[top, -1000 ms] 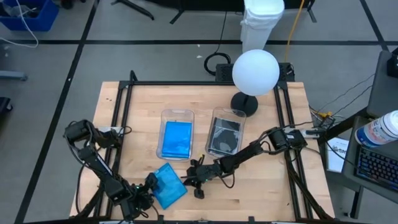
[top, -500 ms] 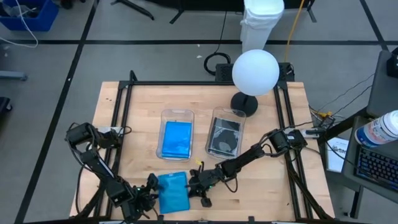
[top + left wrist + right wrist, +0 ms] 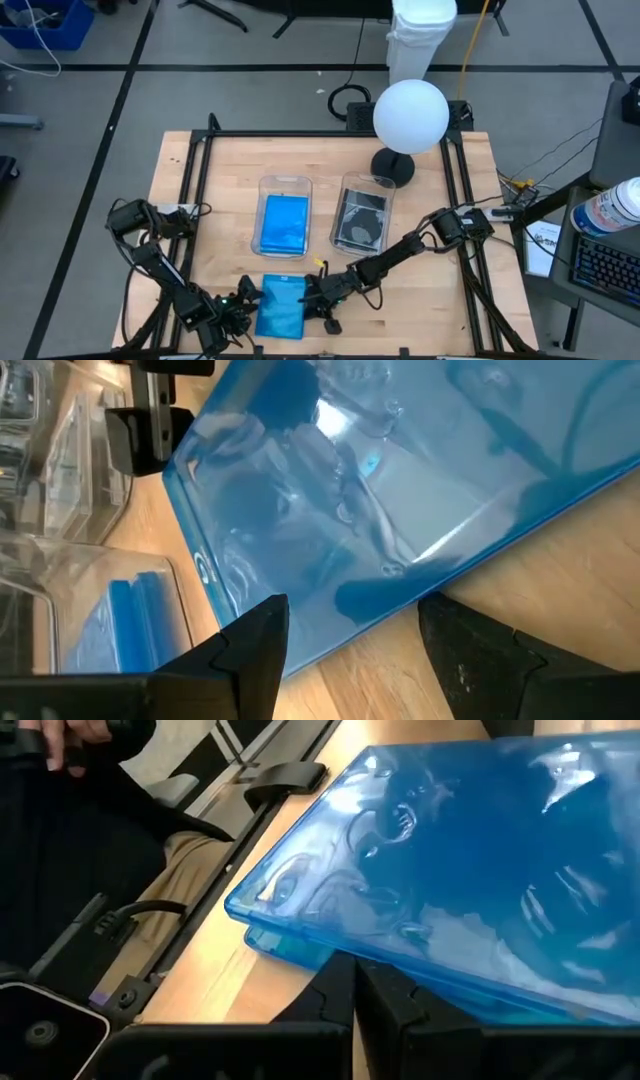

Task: Pick & place jewel cases by type
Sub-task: Put the blue CD case into the left transparent bin

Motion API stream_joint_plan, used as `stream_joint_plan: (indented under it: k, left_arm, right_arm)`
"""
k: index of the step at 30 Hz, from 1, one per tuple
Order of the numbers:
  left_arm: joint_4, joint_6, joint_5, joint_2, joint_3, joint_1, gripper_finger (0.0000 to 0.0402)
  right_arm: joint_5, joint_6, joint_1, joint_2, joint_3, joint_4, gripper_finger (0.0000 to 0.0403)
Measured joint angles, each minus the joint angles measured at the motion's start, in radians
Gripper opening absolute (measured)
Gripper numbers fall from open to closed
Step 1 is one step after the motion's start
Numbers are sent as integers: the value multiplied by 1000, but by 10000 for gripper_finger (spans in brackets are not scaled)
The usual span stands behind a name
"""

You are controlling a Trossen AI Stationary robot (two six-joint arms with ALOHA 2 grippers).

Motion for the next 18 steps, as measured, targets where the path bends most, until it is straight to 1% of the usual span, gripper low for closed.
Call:
stream_joint_plan:
  k: [4, 6, 8, 10, 13, 14, 16, 18]
  left_arm:
    - [-3, -15, 1, 0, 1, -8, 232]
    - [15, -38, 20, 2, 3, -10, 232]
    - [28, -58, 48, 4, 6, -10, 232]
    - [25, -64, 59, 2, 5, -10, 232]
    - [25, -65, 61, 2, 5, -11, 232]
    - [25, -65, 61, 2, 5, -11, 232]
    - [24, -66, 59, 2, 5, -11, 232]
    - [23, -66, 58, 2, 5, -11, 232]
  right_arm:
    - [2, -36, 4, 0, 0, 35, 0]
    - [39, -79, 10, 0, 1, 67, 0]
    - [73, -165, 15, -9, 1, 78, 0]
    - [165, -264, 34, -14, 2, 85, 0]
    - [330, -411, 77, -24, 2, 39, 4]
    - [368, -439, 88, -24, 2, 22, 7]
    - [428, -450, 100, -24, 2, 2, 16]
    - [444, -435, 100, -24, 1, 7, 26]
